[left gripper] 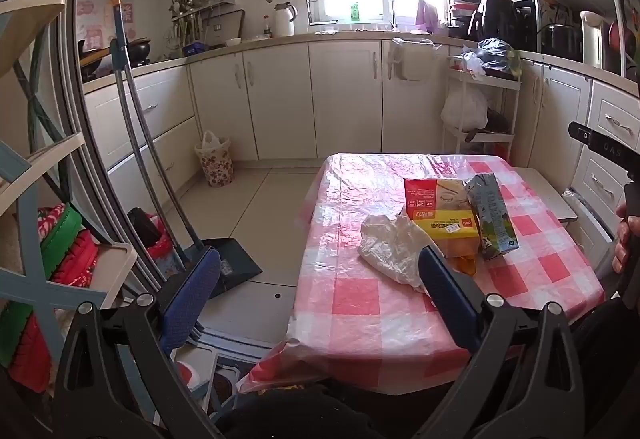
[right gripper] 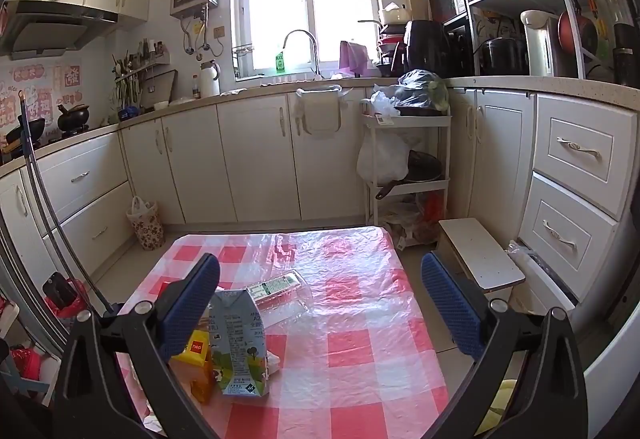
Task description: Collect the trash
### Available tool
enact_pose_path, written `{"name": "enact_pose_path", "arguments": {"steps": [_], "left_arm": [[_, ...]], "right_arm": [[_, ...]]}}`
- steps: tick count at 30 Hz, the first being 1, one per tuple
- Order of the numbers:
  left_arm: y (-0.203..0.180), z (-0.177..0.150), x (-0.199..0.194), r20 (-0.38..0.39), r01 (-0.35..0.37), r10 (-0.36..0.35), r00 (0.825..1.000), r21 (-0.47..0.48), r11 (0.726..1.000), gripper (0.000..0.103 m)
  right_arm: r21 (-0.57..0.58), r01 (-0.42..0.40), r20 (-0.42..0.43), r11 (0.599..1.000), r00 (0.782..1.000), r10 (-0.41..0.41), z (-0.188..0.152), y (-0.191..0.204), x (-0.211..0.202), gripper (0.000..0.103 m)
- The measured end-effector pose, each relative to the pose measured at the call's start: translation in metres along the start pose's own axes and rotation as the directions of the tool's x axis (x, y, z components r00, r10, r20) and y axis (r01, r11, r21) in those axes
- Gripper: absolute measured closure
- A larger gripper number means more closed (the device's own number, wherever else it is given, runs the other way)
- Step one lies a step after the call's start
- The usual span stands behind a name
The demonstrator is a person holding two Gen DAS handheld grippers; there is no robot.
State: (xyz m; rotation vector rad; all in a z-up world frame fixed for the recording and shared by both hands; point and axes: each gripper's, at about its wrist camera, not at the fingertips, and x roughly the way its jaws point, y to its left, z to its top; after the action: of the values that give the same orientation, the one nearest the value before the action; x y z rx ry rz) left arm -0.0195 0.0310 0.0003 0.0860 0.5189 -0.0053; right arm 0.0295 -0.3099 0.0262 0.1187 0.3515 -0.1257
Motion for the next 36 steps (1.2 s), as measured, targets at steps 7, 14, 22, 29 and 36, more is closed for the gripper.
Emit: {"name": "enact_pose_path", "arguments": {"steps": [7, 14, 22, 29, 36], "left_arm": [[0.0, 0.0, 0.0, 0.0, 0.0, 0.0, 1.0, 0.0, 1.0, 0.007], [0.0, 0.0, 0.0, 0.0, 0.001, -0.001, 1.0, -0.001, 1.0, 0.007], [-0.001, 0.0, 0.001, 0.001, 0.004, -0.004, 1.0, -0.01, 1.0, 0.007], [-0.004, 0.0, 0.004, -0.009, -0.005, 0.005, 1.0, -0.01, 1.0, 0.007], [-0.003, -0.001, 0.004, -0.013, -0.013, 0.013, 1.0, 0.003, 1.0, 0.007]], "right_arm": [[-0.002, -0.002, -0.012, 1.0, 1.0, 0.002, 0.005, 0.003, 0.003, 0.006], [0.002, 0.007, -0.017, 1.0, 1.0, -0.007, 0.004, 0.001, 0.003, 0.006], [-0.016, -0.001, 0.001, 1.0, 1.0, 0.001, 0.003, 0.006, 0.001, 0.006], [-0.034, -0.005, 0.022, 0.999, 1.0, 0.006, 0.003, 0.008, -0.005, 0.006], [-0.001, -0.009, 0.04, 1.0, 0.999, 0.009, 0.002, 0.005, -0.007, 0.006]]}}
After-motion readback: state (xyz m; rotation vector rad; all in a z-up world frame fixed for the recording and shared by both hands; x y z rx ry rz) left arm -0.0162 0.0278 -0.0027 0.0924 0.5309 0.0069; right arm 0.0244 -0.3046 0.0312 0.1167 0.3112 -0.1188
